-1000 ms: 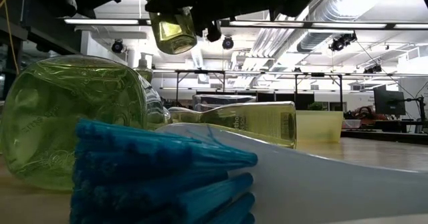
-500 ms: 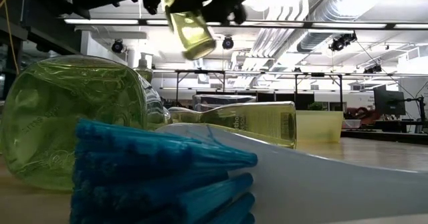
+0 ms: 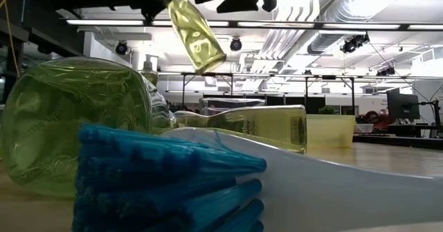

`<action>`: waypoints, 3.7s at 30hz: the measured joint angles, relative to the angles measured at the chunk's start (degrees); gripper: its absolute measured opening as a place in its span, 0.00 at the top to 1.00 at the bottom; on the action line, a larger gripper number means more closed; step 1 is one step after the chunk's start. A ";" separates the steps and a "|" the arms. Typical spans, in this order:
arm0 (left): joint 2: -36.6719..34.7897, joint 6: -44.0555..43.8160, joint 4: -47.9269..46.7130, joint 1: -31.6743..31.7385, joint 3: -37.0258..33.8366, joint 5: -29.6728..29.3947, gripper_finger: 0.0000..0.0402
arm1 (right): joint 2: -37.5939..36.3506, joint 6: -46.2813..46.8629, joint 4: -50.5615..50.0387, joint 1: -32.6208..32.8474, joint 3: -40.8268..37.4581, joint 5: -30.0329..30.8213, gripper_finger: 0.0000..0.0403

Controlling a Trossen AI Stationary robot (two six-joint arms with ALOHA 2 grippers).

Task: Pick & Place Kitchen Sink Supplies
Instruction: Put the dishwashing liquid into the blue bin, then put the blue sponge into the transparent bin

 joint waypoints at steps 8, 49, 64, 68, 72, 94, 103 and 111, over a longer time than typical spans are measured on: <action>-0.16 2.55 -5.41 0.04 -0.01 -12.86 0.32 | 0.02 1.57 -0.68 0.97 -0.02 6.08 0.25; 24.26 -15.14 -22.52 9.60 16.97 -55.67 0.33 | 5.93 20.77 -10.51 5.06 -0.11 9.59 0.25; 32.35 -21.23 -18.20 13.20 17.05 -55.49 0.33 | 5.92 20.63 -11.13 5.58 -0.11 10.57 0.25; 32.37 -21.29 -18.33 13.20 17.05 -55.26 0.33 | 5.92 20.69 -11.59 5.58 -0.11 10.55 0.25; 32.37 -21.10 -18.43 13.20 17.05 -54.00 0.33 | 5.92 20.77 -11.73 5.58 -0.11 10.55 0.25; 32.52 -21.33 -19.49 13.20 16.92 -48.86 0.20 | 5.92 22.33 -13.59 5.58 -0.11 9.69 0.25; 31.96 -21.33 -22.87 12.99 16.92 -47.27 0.20 | 5.90 22.35 -13.64 5.58 -0.11 9.15 0.25; 28.77 -21.20 -26.48 10.71 16.88 -49.88 0.20 | 5.88 23.19 -14.34 5.56 -0.11 8.93 0.25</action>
